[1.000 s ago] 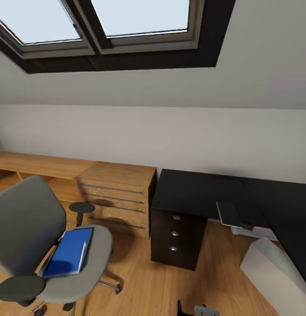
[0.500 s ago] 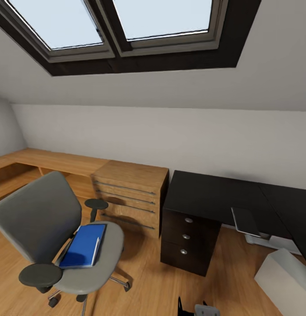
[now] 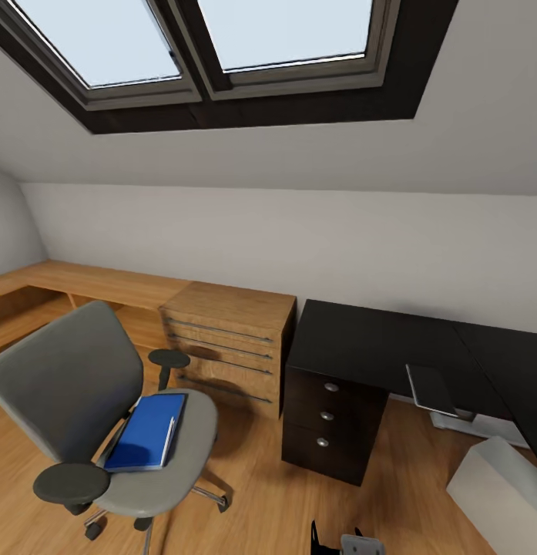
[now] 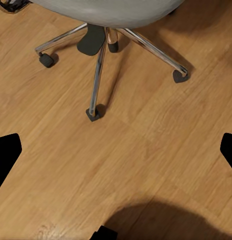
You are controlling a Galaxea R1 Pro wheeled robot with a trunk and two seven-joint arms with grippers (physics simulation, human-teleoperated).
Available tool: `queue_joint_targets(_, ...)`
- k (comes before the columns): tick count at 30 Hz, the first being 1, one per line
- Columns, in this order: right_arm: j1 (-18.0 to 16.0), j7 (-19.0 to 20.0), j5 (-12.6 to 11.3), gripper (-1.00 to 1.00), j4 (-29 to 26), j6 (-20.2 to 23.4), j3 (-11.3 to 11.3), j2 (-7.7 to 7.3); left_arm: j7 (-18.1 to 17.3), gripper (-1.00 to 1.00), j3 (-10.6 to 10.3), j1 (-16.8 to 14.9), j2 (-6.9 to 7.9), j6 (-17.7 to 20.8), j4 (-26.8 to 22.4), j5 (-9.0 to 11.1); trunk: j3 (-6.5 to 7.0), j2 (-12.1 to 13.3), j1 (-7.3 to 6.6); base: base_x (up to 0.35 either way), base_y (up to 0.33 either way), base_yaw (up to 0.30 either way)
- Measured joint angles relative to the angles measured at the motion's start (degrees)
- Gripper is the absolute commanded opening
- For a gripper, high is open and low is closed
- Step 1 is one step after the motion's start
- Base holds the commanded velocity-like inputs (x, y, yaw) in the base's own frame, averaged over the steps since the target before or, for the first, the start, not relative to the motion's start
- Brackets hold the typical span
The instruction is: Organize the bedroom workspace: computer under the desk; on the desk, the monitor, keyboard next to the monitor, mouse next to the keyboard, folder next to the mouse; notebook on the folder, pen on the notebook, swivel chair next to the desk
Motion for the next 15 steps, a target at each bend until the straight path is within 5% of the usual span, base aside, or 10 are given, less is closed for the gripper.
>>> queue_joint_targets(15, 0.0, -0.1, -0.1, 1.0, 0.1, 0.0, 0.0, 0.01, 0.0, 1.0, 0.1, 0.0, 0.0, 0.0, 0.0, 0.0, 0.0, 0.0, 0.0, 0.0, 0.0, 0.244)
